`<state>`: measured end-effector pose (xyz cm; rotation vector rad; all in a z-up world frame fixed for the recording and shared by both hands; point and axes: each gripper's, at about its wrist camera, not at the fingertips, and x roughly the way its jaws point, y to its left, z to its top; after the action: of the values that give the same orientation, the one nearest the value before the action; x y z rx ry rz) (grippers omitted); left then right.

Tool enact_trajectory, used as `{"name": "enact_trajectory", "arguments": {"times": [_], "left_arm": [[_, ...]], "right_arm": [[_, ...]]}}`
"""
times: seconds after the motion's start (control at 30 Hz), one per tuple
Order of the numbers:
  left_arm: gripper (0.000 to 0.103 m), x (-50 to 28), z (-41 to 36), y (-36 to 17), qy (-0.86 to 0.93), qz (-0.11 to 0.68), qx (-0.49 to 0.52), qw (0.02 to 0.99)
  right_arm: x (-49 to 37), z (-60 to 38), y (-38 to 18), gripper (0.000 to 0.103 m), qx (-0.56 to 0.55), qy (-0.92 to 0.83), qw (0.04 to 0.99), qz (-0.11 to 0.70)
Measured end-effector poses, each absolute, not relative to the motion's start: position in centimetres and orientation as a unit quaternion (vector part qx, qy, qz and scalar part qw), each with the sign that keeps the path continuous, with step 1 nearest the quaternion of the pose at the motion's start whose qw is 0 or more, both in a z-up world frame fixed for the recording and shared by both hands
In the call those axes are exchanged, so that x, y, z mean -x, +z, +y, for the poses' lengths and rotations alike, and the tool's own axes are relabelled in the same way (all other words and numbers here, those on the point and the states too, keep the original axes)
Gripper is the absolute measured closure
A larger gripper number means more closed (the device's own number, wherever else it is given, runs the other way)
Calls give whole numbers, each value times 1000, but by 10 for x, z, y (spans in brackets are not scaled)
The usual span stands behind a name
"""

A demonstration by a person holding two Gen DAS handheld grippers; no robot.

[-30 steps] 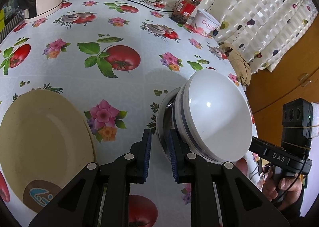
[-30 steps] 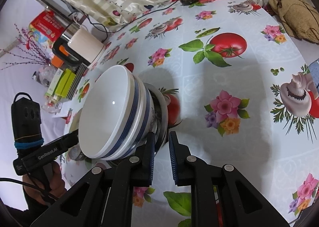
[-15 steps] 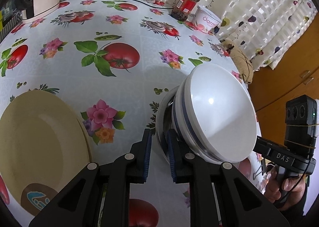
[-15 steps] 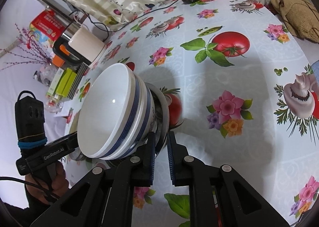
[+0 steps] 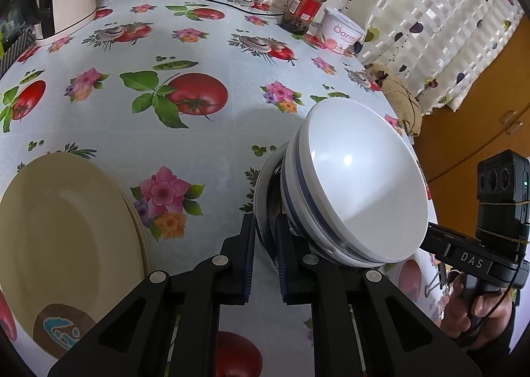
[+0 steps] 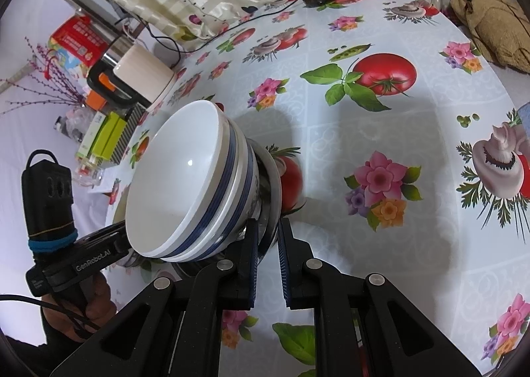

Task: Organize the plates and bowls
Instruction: 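Carry the bowl stack with both grippers over the beige plate stack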

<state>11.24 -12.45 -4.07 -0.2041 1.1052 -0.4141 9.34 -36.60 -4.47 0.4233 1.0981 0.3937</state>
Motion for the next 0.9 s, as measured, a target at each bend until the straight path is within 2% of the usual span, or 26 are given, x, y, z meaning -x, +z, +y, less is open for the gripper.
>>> {"name": "enact_trajectory", "arguments": {"times": [0.9], "left_arm": [[91,-110,-125,-42,-203,517,89,827]], "right_arm": [[-91,-370,-44,91,-205,191,810,516]]}}
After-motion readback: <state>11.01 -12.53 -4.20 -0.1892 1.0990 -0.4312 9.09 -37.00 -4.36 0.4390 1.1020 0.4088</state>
